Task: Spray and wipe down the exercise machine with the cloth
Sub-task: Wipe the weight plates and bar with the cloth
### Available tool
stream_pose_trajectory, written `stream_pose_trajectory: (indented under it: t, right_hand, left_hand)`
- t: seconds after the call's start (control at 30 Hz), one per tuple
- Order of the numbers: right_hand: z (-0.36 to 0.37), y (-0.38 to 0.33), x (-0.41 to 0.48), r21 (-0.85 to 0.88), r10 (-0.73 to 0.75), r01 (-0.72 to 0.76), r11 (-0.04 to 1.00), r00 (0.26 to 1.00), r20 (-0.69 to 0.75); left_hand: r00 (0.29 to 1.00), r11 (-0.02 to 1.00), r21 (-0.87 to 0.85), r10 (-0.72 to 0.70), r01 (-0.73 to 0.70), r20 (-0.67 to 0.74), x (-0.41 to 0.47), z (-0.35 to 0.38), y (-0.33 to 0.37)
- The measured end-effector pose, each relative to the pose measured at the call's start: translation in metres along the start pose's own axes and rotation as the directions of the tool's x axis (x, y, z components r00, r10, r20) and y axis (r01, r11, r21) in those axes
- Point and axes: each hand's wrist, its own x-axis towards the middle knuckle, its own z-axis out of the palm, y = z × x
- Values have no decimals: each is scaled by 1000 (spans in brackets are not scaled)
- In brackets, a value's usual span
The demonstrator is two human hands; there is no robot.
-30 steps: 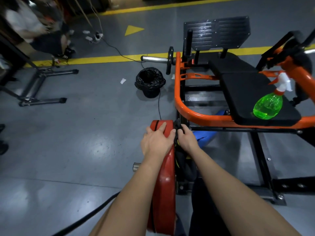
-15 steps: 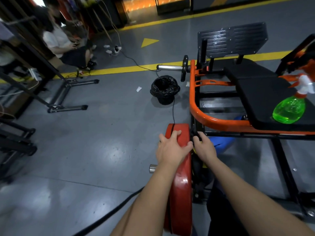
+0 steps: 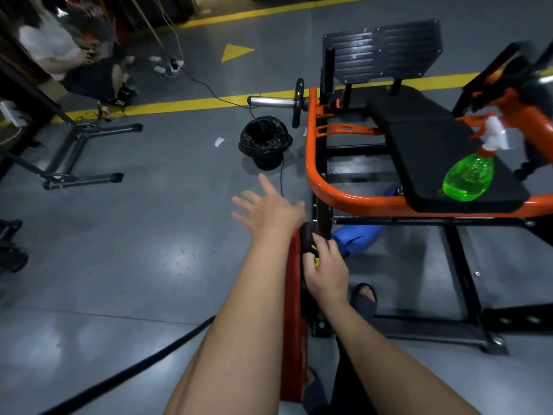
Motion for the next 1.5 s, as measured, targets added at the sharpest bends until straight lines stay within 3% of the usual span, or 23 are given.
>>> stream_pose_trajectory:
  t: [0.03, 0.07, 0.13, 0.2, 0.27, 0.3, 0.4, 0.47, 0.67, 0.8, 1.0, 1.1, 1.3, 1.5]
  right_hand:
    - [1, 3, 1, -18, -20, 20, 1000, 1000, 10]
    - [0, 4, 2, -38, -41, 42, 998, 999, 28]
    - [-1, 9, 6, -72, -43, 48, 996, 996, 76]
    - [1, 11, 7, -84, -59, 65, 994, 996, 72]
    - [5, 13, 8, -64, -67, 69, 996, 997, 32]
    - [7, 15, 8, -59, -65, 65, 996, 998, 15]
    - [10, 14, 11, -41, -58, 57, 998, 998, -29]
    - [9, 16, 10, -38, -71, 70, 997, 997, -22]
    - [6, 16, 10, -83, -98, 97, 992, 995, -10]
    - [4, 11, 15, -61, -72, 73, 995, 997, 10]
    - [8, 2, 87, 30, 122, -131, 991, 970, 208]
    - [6, 0, 72, 105, 140, -162, 981, 971, 195]
    - [-13, 6, 3, 137, 6, -17, 990, 997, 83]
    - [2, -5, 77, 43, 211, -223, 974, 958, 193]
  left_hand:
    - [997, 981, -192, 3, -18, -81, 11, 1, 16]
    - [992, 900, -436, -42, -14, -117, 20, 2, 33]
    - [985, 788, -616, -91, -18, -145, 35, 10, 64]
    - [978, 913, -398, 9, -93, -208, 51, 22, 71]
    - [988, 991, -52, 117, -123, -101, 68, 34, 66]
    - [997, 990, 113, 78, -80, 19, 83, 45, 58]
    - [946, 934, 354, -85, -33, 314, 133, 79, 23]
    - [932, 943, 315, -10, -112, 361, 154, 96, 7]
    - [961, 949, 255, 118, -183, 250, 57, 31, 4]
    - [965, 950, 204, 207, -238, 162, 24, 30, -17]
    - [969, 953, 180, 242, -246, 43, -17, 38, -49]
    - [969, 957, 151, 248, -247, 11, -24, 39, -58]
    - [958, 950, 132, 286, -282, -15, -29, 40, -62]
    - [957, 947, 144, 290, -286, -14, -21, 44, -62]
